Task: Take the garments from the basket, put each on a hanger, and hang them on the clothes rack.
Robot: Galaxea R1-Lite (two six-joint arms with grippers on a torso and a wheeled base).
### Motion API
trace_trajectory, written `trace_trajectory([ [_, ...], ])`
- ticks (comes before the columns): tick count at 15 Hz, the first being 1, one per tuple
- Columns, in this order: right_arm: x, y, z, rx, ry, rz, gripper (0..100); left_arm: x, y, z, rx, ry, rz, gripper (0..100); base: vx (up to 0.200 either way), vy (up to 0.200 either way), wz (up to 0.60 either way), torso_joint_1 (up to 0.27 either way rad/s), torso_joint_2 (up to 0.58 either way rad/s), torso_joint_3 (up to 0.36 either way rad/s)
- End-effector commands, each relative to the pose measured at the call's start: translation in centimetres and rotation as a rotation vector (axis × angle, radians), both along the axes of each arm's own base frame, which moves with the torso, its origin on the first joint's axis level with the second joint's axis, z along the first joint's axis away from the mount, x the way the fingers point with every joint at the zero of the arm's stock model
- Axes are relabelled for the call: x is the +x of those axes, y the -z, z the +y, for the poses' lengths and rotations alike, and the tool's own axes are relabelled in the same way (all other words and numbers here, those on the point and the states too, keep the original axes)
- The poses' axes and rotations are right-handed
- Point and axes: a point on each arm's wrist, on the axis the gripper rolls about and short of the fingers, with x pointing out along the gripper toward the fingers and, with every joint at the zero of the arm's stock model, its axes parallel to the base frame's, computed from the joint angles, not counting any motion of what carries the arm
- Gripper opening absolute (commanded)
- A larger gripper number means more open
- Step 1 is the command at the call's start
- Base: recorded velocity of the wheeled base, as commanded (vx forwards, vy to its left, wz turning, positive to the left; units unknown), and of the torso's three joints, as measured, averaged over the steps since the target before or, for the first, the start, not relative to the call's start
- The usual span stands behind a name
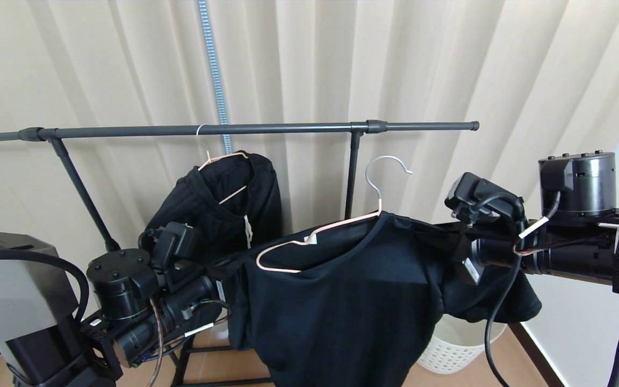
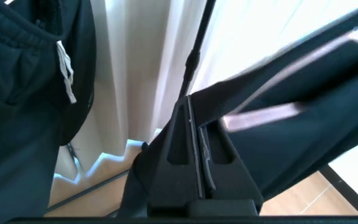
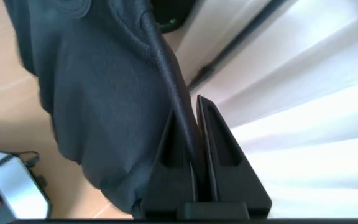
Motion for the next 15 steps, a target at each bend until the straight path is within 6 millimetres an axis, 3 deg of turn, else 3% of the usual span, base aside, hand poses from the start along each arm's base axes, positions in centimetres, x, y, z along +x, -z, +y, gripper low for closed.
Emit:
trace_trajectory([
  [1, 0.0, 0.1, -0.3, -0.005, 0.012, -0.001, 0, 0.1, 0.0, 0.1, -0.001, -0.004, -0.002, 0, 0.000, 0.000, 0.00, 0.000, 0.00, 0.000],
  [10, 0.2, 0.1, -0.1, 0.062, -0.002, -0.137, 0, -0.3, 0.4, 0.1, 0.011, 0.012, 0.017, 0, 0.000, 0.000, 0.00, 0.000, 0.00, 0.000],
  [15, 0.3, -0.5, -0.1, 0.108, 0.005, -0.183, 0, -0.9, 1.9, 0.2, 0.121, 0.037, 0.035, 0, 0.000, 0.000, 0.00, 0.000, 0.00, 0.000],
])
